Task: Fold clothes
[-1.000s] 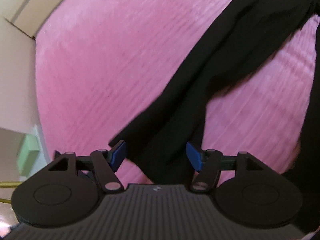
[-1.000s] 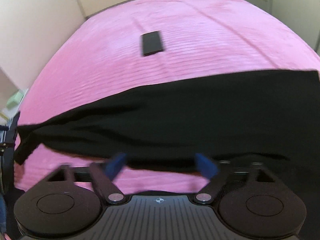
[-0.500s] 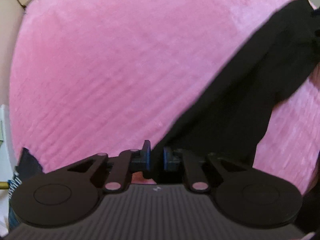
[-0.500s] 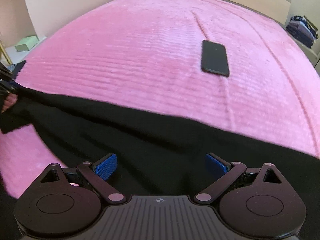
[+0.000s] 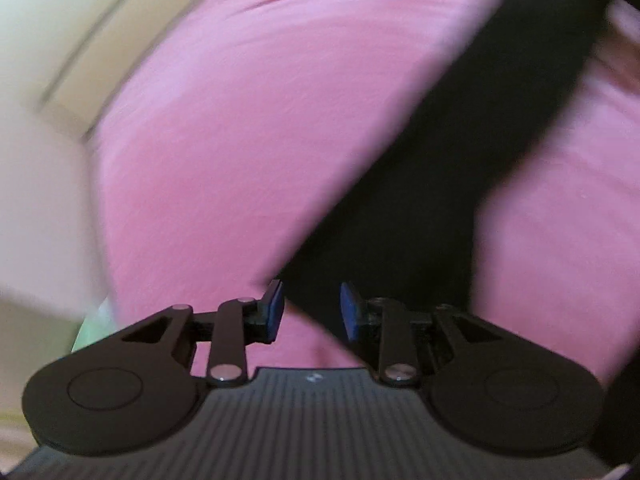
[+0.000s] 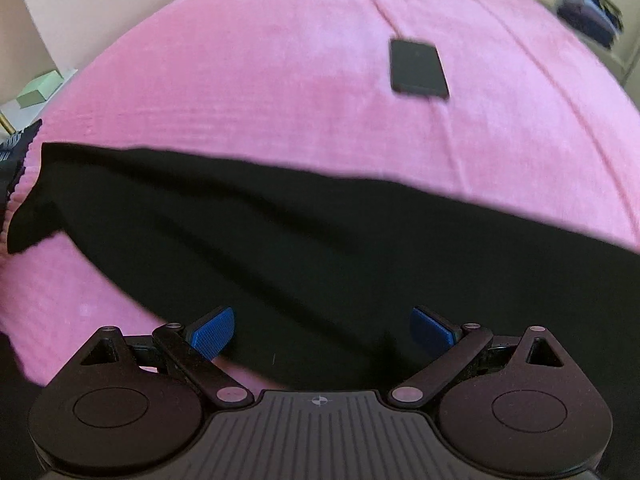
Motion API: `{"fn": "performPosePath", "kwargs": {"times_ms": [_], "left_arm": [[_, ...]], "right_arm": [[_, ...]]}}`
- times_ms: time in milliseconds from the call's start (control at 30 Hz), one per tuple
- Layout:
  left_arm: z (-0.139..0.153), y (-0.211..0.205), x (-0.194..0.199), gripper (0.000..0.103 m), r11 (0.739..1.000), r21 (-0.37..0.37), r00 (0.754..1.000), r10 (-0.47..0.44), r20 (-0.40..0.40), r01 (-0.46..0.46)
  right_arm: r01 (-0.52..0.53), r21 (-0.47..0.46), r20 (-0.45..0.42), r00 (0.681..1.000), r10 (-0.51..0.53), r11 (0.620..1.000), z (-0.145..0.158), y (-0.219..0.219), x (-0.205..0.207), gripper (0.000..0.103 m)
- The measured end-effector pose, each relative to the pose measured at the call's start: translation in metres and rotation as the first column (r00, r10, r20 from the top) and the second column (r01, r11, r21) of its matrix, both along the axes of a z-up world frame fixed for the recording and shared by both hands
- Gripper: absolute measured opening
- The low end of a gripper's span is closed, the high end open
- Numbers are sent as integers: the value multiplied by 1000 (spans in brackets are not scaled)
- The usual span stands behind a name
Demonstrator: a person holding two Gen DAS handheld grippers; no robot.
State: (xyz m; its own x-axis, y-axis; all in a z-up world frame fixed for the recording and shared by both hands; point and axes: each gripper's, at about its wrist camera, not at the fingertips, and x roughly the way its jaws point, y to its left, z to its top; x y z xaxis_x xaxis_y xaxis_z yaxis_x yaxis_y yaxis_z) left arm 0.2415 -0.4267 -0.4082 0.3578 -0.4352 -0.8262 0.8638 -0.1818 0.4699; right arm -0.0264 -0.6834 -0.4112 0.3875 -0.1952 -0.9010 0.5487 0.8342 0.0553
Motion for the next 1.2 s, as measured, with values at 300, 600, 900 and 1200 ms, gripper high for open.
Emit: {"fn": "performPosePath", "kwargs": {"times_ms": [300,600,900,1200], "left_arm": [[-58,3,-39,3,980,161,983,-140,117,120],[-33,32,-37,12,967,216,982,-157,101,133],[-27,50,-34,26,971,231,998,48,49,-58],[46,44,-76,46,944,77,911,329,-249,-320]], "right_arm": [[50,17,-46,998,-49,999,-6,11,-31,97],[161,28,-39,986,-160,987,7,10,-72,97],[292,78,-56,956,-289,953,19,23,-125,97],[544,81,-45,839,-542,835,76,46,-221,97]]}}
